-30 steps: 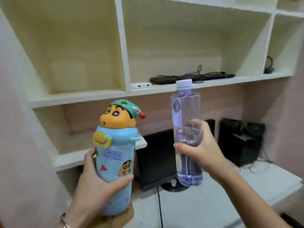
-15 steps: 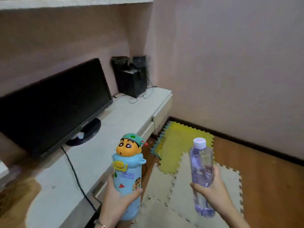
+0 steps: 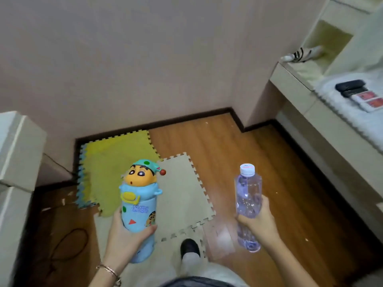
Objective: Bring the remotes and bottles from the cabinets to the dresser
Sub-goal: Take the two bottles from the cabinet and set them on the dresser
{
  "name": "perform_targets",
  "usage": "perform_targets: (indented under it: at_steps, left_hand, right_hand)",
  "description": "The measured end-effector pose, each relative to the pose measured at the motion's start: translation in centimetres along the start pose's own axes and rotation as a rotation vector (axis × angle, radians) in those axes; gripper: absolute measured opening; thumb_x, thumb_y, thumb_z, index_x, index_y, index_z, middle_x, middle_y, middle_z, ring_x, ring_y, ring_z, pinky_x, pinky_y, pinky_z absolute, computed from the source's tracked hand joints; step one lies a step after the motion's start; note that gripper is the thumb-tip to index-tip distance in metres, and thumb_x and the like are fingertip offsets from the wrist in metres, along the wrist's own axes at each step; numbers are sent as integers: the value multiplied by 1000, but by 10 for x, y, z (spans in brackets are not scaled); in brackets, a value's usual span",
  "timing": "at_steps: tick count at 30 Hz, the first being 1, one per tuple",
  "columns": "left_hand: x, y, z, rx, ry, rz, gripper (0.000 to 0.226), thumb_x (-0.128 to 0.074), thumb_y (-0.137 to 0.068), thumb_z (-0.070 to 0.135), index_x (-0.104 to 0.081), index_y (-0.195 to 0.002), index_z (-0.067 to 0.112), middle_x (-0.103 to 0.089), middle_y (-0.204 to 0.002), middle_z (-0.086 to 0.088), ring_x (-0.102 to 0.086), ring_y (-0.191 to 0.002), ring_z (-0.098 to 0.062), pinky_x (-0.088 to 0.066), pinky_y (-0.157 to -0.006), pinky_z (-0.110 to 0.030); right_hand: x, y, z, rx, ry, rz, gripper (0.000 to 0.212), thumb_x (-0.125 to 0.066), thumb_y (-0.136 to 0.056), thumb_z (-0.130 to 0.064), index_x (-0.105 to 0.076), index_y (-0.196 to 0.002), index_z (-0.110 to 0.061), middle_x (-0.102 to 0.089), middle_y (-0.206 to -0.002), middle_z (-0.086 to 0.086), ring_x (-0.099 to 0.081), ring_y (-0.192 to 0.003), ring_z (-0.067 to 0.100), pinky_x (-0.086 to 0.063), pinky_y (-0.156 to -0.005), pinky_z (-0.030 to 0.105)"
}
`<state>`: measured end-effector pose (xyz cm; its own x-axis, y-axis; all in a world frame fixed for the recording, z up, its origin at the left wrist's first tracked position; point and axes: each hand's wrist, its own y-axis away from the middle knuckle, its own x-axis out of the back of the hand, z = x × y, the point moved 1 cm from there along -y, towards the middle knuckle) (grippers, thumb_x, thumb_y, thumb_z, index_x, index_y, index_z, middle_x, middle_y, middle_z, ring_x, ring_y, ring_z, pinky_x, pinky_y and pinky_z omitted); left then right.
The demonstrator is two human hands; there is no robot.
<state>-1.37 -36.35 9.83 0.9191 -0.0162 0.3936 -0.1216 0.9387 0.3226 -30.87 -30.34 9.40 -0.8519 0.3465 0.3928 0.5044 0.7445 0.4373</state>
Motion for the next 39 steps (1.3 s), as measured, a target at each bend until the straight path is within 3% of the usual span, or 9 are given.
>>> perform_targets:
  at_steps: [3,6,11,14,18,23,28,33,39]
  left_hand:
    - [-34,-23,16,-12,-50,-68,56,-87,-49,2,-50,-91,7,-60,-77,1,-59,-63,-3,-44,-52,-16]
    - [-56,-44,26,-2,-110,-116,62,-88,-49,5,-49,-98,7,-60,-79,1,-59,-70,-19,-43,-56,-21]
    - [-89,-87,40,51,-169,-228,81,-81,-31,37,-51,-103,14,-68,-91,-7,-67,-79,-27,-56,-69,-44]
    - [-118,-122,60,26,-210,-302,82,-82,-30,36,-53,-103,11,-68,-92,-9,-67,-79,-27,-56,-67,-41]
    - [-169,-175,89,6,-209,-392,69,-88,-48,11,-48,-105,11,-64,-92,-8,-63,-81,-29,-47,-63,-32]
    - [-249,-260,158,-158,-226,-560,63,-86,-54,3,-47,-103,13,-62,-86,-3,-61,-81,-29,-46,-67,-32]
    - [-327,-315,225,-226,-300,-761,77,-85,-34,31,-53,-102,11,-69,-91,-9,-68,-79,-27,-56,-68,-41]
    - [-404,-317,263,-260,-306,-925,62,-85,-56,1,-48,-104,11,-63,-85,-2,-63,-76,-24,-50,-64,-33]
    - [-485,-290,268,-268,-382,-1102,60,-81,-59,-3,-47,-106,15,-64,-89,-2,-63,-77,-17,-46,-60,-25]
  right_hand:
    - [32,-17,17,-68,-1,99,72,-73,-69,4,-34,-128,-12,-56,-94,-5,-57,-79,14,-41,-78,29]
    - [49,-24,30,-144,-27,197,70,-73,-69,4,-34,-126,-9,-55,-89,-9,-59,-90,27,-42,-80,33]
    - [61,-35,43,-267,-119,275,73,-76,-69,1,-34,-129,-7,-54,-100,-2,-56,-90,23,-43,-83,34]
    - [67,-50,42,-302,-144,362,64,-76,-68,3,-40,-119,-12,-58,-91,-8,-61,-87,27,-48,-89,42]
    - [77,-84,33,-354,-241,474,39,-68,-72,13,-45,-102,2,-59,-95,38,-59,-64,43,-47,-77,62]
    - [92,-161,10,-355,-256,684,59,-75,-67,5,-43,-110,-19,-55,-83,-13,-60,-88,27,-48,-81,39]
    - [131,-203,-26,-278,-347,867,62,-80,-65,0,-43,-109,-21,-54,-89,-17,-56,-80,3,-45,-79,32]
    - [157,-215,-18,-339,-383,1010,65,-82,-64,-6,-43,-113,-23,-56,-94,-17,-59,-91,17,-49,-80,36]
    - [184,-217,25,-479,-418,1094,69,-80,-65,-3,-44,-123,-12,-53,-90,-17,-59,-95,24,-44,-77,33]
